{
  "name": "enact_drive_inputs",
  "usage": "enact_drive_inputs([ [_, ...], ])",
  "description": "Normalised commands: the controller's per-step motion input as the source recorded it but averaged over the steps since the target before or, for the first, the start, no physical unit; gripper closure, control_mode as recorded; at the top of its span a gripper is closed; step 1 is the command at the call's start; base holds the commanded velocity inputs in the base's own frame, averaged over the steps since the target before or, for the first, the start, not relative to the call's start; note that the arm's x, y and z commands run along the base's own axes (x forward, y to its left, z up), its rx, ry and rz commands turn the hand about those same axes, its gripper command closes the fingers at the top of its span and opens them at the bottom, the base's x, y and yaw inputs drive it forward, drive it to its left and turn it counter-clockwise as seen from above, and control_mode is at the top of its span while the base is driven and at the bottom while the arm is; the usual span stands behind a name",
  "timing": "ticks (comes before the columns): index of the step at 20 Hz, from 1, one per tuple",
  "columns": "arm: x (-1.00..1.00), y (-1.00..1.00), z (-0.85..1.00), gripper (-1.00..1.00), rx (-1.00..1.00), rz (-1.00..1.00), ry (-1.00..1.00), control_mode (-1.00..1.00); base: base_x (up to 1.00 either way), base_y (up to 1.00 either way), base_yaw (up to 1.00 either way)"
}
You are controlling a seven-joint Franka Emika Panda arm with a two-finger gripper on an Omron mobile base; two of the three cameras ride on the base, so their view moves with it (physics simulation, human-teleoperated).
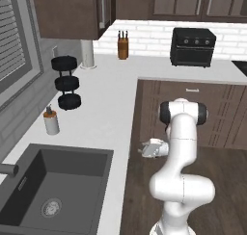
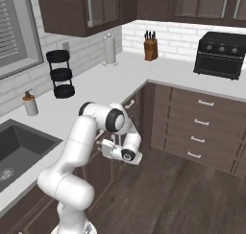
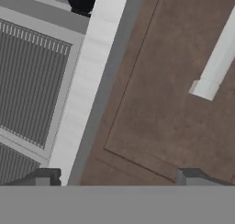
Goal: Take a straw from the drawer in front and place it inside the glass cup on the dining counter.
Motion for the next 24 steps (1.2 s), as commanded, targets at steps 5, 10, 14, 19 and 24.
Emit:
enact_drive_inputs([
  [5, 0.37, 0.03, 0.0, -1.0, 0.0, -0.02, 0.0, -1.0, 0.0, 0.0, 0.0],
  [10, 0.24, 0.22, -0.13, -1.0, 0.0, -0.04, 0.0, -1.0, 0.0, 0.0, 0.0],
  [14, 0.12, 0.27, -0.17, -1.0, 0.0, -0.05, 0.0, -1.0, 0.0, 0.0, 0.0],
  [19, 0.21, 0.07, -0.04, -1.0, 0.0, -0.08, 0.0, -1.0, 0.0, 0.0, 0.0],
  [24, 0.36, 0.0, -0.07, -1.0, 0.0, -0.07, 0.01, -1.0, 0.0, 0.0, 0.0],
])
